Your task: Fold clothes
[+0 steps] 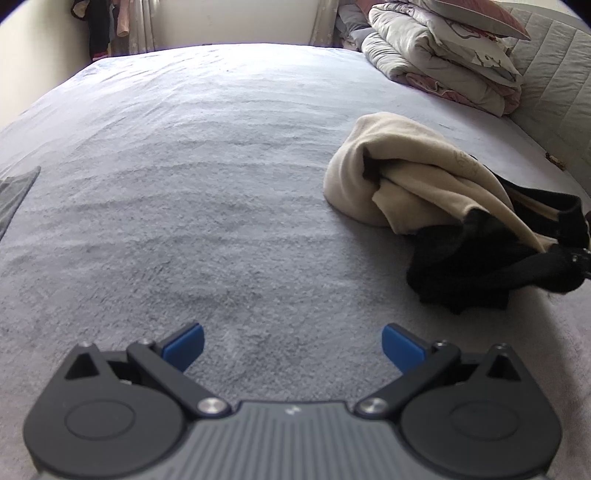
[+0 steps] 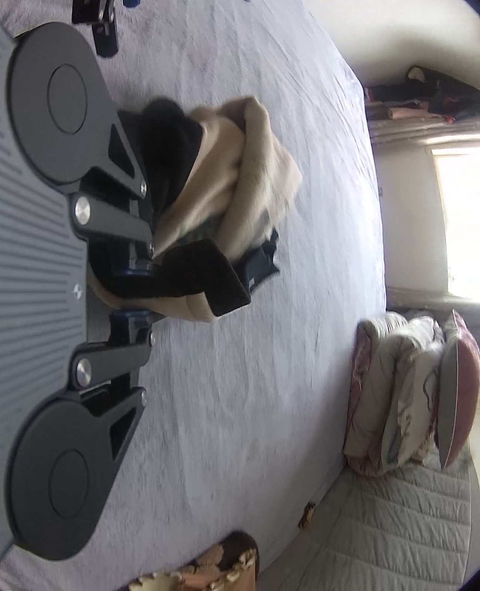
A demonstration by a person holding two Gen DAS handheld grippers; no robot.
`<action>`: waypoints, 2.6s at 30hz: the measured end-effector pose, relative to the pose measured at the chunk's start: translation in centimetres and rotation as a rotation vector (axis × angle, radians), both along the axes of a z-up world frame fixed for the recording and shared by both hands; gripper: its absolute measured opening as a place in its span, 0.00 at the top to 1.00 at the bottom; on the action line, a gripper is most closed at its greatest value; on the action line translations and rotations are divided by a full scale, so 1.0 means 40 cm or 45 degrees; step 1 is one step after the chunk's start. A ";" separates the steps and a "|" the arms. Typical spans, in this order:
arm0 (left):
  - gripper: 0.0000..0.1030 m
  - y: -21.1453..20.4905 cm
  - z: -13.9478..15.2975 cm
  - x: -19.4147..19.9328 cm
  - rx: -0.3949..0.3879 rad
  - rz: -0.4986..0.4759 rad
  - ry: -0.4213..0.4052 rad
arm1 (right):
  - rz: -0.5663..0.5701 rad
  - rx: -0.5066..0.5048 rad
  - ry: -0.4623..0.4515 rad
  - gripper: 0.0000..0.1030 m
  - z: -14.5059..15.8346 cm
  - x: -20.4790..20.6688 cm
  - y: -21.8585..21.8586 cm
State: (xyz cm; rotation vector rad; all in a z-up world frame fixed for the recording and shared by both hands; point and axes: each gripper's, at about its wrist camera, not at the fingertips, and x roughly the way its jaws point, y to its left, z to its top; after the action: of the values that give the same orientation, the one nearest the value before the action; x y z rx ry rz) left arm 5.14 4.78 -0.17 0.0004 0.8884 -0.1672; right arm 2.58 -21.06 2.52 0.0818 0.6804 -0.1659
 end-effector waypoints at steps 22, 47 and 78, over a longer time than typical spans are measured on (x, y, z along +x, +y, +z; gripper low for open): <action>0.00 0.002 -0.023 0.020 -0.239 0.010 -0.214 | -0.089 -0.093 -0.220 0.83 -0.009 0.116 -0.203; 0.45 -0.151 0.023 0.173 -0.186 -0.024 -0.219 | -0.007 0.322 -0.126 0.41 0.053 0.080 -0.237; 0.93 -0.019 0.101 -0.068 -0.408 -0.066 -0.159 | -0.015 0.515 -0.032 0.37 0.025 0.057 -0.261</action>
State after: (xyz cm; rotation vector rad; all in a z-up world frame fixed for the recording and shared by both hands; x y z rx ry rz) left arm 2.40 4.00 3.86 -0.2618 0.7299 -0.3531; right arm 4.87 -31.52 3.53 0.4752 0.6805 -0.0361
